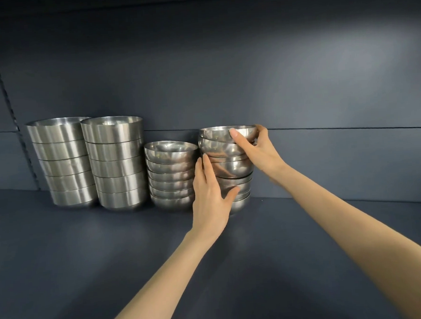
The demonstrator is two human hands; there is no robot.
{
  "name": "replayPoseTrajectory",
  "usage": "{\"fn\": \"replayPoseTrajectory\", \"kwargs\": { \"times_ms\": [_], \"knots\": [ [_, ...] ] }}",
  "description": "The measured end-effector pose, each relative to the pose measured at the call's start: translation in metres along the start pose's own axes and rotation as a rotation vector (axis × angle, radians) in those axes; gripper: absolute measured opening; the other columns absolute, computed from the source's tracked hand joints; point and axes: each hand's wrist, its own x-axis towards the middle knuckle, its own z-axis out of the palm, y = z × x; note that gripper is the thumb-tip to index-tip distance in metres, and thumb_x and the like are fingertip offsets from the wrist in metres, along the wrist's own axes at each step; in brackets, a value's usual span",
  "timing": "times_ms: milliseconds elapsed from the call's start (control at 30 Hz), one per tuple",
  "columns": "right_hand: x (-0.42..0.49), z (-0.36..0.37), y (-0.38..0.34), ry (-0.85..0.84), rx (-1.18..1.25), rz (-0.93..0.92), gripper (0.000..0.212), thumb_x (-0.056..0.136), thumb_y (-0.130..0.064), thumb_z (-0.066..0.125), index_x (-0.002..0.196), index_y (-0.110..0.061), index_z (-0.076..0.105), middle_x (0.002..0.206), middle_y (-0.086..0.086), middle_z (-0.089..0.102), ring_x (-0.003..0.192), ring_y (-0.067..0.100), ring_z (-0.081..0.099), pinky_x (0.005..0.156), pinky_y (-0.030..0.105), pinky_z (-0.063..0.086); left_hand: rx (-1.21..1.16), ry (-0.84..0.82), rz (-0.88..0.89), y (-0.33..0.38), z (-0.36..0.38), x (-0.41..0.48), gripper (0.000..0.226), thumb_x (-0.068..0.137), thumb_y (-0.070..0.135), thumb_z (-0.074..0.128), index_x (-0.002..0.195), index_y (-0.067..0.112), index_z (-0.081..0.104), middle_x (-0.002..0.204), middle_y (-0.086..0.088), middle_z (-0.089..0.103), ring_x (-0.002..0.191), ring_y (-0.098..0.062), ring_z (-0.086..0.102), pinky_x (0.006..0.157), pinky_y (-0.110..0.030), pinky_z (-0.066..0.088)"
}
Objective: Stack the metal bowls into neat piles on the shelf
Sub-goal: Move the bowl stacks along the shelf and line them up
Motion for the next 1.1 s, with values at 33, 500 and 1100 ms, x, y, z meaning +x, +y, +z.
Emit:
{"fn": "replayPoseTrajectory", "kwargs": {
  "times_ms": [33,500,1100],
  "knots": [
    [0.000,0.001,-0.001,0.004,-0.003,0.006,0.080,0.084,-0.053,0.065,0.143,-0.013,0.026,0.109,-0.015,0.054,0.103,0.001,0.056,0.092,0.022,0.046,0.042,0.005,0.027,0.002,-0.002,0.002,0.100,0.089,0.036,0.066,0.152,0.021,-0.010,0.161,-0.001,-0.006,0.145,-0.020,0.014,0.100,-0.035,0.043],
    [-0.004,0.007,-0.008,-0.035,-0.046,0.078,0.085,0.088,-0.048,0.062,0.148,-0.010,0.016,0.125,-0.007,0.051,0.117,0.010,0.053,0.094,0.021,0.042,0.121,0.001,0.170,-0.002,-0.011,0.016,0.104,0.088,0.031,0.068,0.145,0.023,-0.019,0.159,0.006,-0.018,0.146,-0.016,0.014,0.083,-0.026,0.049],
    [-0.144,-0.078,0.001,-0.070,-1.078,-0.022,0.099,0.071,-0.081,0.030,0.153,-0.026,0.016,0.161,-0.010,0.014,0.149,0.013,0.011,0.122,0.044,0.008,0.579,-0.352,0.299,-0.016,-0.085,-0.025,0.099,0.070,0.075,-0.005,0.153,0.024,0.017,0.160,0.003,0.017,0.146,-0.018,0.017,0.116,-0.034,0.018]
  ]
}}
